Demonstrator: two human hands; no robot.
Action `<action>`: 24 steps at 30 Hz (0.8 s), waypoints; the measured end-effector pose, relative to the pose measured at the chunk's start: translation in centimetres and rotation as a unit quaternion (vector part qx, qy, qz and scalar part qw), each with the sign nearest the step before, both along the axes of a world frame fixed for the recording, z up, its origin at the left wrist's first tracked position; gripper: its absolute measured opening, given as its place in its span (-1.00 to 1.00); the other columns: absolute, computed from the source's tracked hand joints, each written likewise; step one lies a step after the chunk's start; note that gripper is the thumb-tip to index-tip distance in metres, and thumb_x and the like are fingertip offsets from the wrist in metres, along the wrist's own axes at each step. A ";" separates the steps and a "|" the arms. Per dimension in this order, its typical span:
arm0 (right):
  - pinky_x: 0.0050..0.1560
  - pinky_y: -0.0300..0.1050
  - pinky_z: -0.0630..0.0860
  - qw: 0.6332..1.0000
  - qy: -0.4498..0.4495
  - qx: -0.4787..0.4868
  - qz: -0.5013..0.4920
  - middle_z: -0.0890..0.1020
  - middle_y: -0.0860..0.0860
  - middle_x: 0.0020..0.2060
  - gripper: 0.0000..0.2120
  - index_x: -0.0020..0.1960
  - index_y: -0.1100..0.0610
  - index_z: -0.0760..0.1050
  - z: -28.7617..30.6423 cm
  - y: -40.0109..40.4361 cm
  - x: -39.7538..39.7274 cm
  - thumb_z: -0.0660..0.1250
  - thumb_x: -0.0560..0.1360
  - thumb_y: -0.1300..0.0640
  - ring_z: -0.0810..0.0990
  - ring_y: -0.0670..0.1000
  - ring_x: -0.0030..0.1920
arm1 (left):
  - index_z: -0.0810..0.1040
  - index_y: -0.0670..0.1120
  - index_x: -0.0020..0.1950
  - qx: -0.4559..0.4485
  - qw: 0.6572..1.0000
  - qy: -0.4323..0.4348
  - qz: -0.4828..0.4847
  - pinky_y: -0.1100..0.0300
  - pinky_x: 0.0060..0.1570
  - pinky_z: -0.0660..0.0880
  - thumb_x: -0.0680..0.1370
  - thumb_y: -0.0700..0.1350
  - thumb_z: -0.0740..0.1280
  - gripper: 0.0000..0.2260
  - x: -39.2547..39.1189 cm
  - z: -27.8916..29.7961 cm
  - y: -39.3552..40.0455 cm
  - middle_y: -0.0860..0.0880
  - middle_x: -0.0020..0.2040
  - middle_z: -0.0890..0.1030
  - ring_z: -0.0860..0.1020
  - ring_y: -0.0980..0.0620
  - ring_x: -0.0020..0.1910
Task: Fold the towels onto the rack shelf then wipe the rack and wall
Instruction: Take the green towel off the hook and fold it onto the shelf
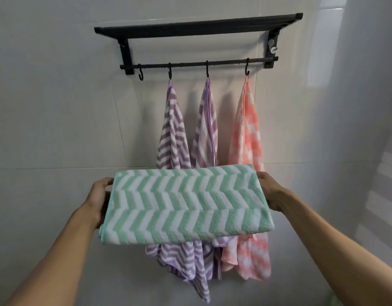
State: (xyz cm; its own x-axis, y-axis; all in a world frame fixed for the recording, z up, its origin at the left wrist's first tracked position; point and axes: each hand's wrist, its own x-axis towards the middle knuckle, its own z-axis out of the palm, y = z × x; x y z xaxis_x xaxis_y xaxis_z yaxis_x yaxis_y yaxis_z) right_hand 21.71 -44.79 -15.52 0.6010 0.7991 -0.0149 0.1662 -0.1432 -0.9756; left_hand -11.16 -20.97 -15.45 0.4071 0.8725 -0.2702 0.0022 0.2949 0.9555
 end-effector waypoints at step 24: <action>0.50 0.31 0.23 0.911 0.367 0.086 0.169 0.41 0.29 0.46 -0.27 0.53 0.24 0.31 -5.7 2.8 -8.5 0.48 0.50 -0.04 0.37 0.34 0.47 | 0.62 -0.24 0.07 0.139 0.988 0.027 -0.063 -0.01 -0.21 0.65 0.59 -0.05 0.39 -0.76 -3.4 1.2 6.9 -0.16 -0.15 0.74 0.71 -0.15 -0.23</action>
